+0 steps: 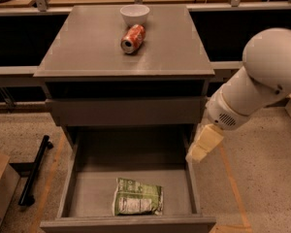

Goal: Pick green jalapeno chip bag from middle drawer and place on counter

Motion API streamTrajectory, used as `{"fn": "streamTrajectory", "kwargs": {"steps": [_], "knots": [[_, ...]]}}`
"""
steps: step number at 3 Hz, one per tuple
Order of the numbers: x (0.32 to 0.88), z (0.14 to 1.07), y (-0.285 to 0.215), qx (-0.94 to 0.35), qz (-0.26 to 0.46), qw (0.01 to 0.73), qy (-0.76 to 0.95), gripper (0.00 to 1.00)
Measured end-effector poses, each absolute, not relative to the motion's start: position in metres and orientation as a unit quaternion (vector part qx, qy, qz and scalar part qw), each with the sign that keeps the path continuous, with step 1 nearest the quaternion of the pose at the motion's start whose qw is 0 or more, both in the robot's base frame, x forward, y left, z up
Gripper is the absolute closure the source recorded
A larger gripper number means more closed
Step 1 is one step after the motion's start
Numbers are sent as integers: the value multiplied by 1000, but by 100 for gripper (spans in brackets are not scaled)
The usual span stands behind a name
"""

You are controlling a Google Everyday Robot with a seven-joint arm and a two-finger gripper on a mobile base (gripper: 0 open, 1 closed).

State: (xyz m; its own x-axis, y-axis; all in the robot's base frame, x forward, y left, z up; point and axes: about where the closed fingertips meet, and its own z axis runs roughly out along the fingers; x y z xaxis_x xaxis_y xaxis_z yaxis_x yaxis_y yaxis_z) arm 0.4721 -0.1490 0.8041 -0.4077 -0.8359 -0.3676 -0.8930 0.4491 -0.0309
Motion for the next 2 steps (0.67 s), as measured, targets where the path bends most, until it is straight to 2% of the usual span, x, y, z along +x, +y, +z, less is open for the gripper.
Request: {"fn": "streamTrajectory", "kwargs": {"steps": [1,2], "knots": [[482,750,-118,-489,106,160,851,0],[481,748,-119,-491,106,159,850,0]]}}
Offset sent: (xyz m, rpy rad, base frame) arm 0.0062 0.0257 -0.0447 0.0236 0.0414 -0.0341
